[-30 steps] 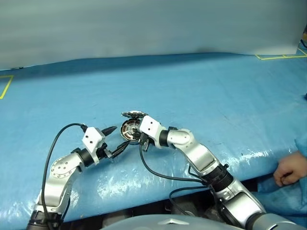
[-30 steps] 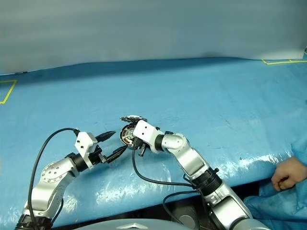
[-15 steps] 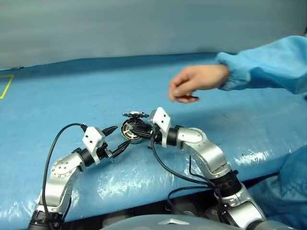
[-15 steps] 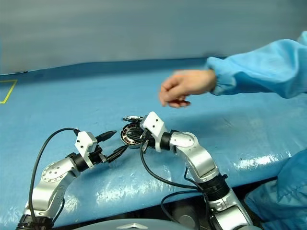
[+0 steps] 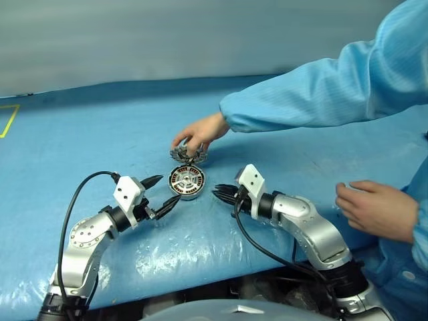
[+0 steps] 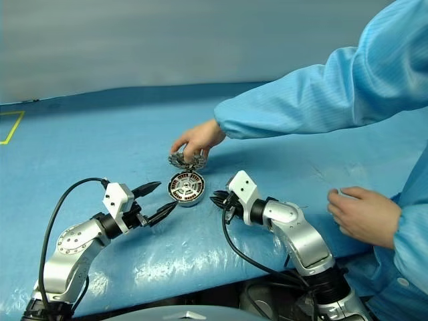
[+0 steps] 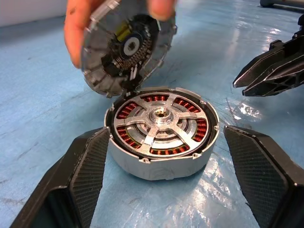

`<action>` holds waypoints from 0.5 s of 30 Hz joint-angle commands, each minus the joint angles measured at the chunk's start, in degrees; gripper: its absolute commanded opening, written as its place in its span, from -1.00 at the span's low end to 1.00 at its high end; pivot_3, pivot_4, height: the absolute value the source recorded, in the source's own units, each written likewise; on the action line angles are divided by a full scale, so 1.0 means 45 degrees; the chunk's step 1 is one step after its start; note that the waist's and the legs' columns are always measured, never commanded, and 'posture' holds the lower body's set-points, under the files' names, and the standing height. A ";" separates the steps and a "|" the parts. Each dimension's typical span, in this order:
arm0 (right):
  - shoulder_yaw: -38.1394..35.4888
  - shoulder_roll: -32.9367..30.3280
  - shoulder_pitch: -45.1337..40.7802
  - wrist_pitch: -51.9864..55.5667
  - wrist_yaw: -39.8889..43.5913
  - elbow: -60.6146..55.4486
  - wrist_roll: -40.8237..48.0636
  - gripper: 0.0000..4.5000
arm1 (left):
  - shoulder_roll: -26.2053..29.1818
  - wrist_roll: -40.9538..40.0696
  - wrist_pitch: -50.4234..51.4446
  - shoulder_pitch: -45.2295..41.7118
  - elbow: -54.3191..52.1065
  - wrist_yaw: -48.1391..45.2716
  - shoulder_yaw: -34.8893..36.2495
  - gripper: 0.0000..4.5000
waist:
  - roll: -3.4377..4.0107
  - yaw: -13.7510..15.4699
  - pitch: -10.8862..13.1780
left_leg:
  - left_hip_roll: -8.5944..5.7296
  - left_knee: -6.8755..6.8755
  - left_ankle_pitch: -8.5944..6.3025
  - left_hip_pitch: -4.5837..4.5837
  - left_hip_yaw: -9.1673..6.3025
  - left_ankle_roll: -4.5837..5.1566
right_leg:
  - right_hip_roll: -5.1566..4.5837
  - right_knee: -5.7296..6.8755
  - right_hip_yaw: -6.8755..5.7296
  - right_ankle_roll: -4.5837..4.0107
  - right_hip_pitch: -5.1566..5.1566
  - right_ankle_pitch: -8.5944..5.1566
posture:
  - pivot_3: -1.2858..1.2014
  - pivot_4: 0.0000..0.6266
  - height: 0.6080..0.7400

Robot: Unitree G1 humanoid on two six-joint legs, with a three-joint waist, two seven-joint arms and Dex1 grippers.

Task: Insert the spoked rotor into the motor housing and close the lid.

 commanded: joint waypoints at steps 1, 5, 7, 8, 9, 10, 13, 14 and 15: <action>-0.0354 0.0022 0.0103 0.0019 -0.0174 -0.0667 0.0219 -0.70 | 0.0067 -0.0103 -0.0004 -0.0239 -0.0322 -0.0099 0.0079 0.84 | 0.0000 0.0001 0.0000 | 0.0000 0.0000 0.0000 0.0000 0.0000 0.0000 | 0.0000 0.0000 0.0000 0.0000 0.0000 0.0000 | 0.03 -0.52 1.00; -0.0227 0.0042 0.0059 -0.0035 -0.0246 -0.0629 0.0132 -0.70 | 0.0065 -0.0058 0.0003 -0.0386 -0.0242 -0.0174 0.0053 0.84 | 0.0000 -0.0004 0.0000 | 0.0001 0.0000 0.0000 0.0001 -0.0002 0.0000 | 0.0002 0.0001 -0.0001 0.0000 -0.0001 0.0000 | 0.03 -0.52 1.00; -0.0250 0.0039 0.0034 -0.0032 -0.0262 -0.0654 0.0168 -0.70 | 0.0066 -0.0059 0.0014 -0.0420 -0.0235 -0.0185 0.0061 0.84 | 0.0000 -0.0003 0.0000 | 0.0001 0.0000 0.0000 0.0000 -0.0002 0.0000 | 0.0002 0.0000 0.0000 0.0000 -0.0001 0.0000 | 0.03 -0.52 1.00; -0.0276 0.0026 0.0017 -0.0022 -0.0260 -0.0658 0.0185 -0.70 | 0.0071 -0.0062 0.0018 -0.0432 -0.0231 -0.0188 0.0072 0.84 | 0.0000 -0.0003 0.0000 | 0.0001 0.0000 0.0000 0.0001 -0.0002 0.0001 | 0.0002 0.0000 0.0000 0.0000 -0.0001 0.0000 | 0.03 -0.52 1.00; -0.0301 0.0019 0.0006 -0.0038 -0.0277 -0.0638 0.0172 -0.70 | 0.0077 -0.0058 0.0014 -0.0438 -0.0226 -0.0189 0.0081 0.84 | 0.0000 -0.0003 0.0000 | 0.0000 0.0000 0.0000 0.0000 -0.0001 0.0001 | 0.0001 0.0000 0.0000 0.0000 0.0000 0.0000 | 0.03 -0.52 1.00; -0.0313 0.0016 -0.0011 -0.0052 -0.0298 -0.0603 0.0147 -0.70 | 0.0086 -0.0055 0.0012 -0.0447 -0.0215 -0.0194 0.0091 0.84 | 0.0000 -0.0001 0.0000 | -0.0001 0.0000 -0.0001 0.0000 -0.0001 0.0002 | 0.0001 0.0000 0.0001 0.0000 0.0000 0.0000 | 0.03 -0.52 1.00; -0.0312 0.0007 -0.0026 -0.0085 -0.0289 -0.0544 0.0138 -0.70 | 0.0100 -0.0054 0.0014 -0.0427 -0.0232 -0.0186 0.0121 0.84 | 0.0000 0.0000 0.0000 | 0.0000 0.0000 -0.0001 0.0000 -0.0001 0.0002 | 0.0001 -0.0001 0.0001 0.0000 0.0000 0.0000 | 0.03 -0.52 1.00; -0.0303 0.0004 -0.0033 -0.0089 -0.0287 -0.0538 0.0134 -0.70 | 0.0103 -0.0053 0.0013 -0.0411 -0.0248 -0.0179 0.0130 0.84 | 0.0000 0.0001 0.0000 | 0.0000 0.0000 -0.0001 0.0000 -0.0002 0.0002 | 0.0001 -0.0001 0.0001 0.0000 0.0000 0.0000 | 0.03 -0.52 1.00; -0.0295 0.0005 -0.0043 -0.0091 -0.0289 -0.0528 0.0127 -0.70 | 0.0105 -0.0053 0.0011 -0.0406 -0.0251 -0.0177 0.0137 0.84 | 0.0000 0.0001 0.0000 | 0.0000 0.0000 -0.0001 0.0000 -0.0002 0.0002 | 0.0001 0.0000 0.0001 0.0000 0.0000 0.0000 | 0.03 -0.52 1.00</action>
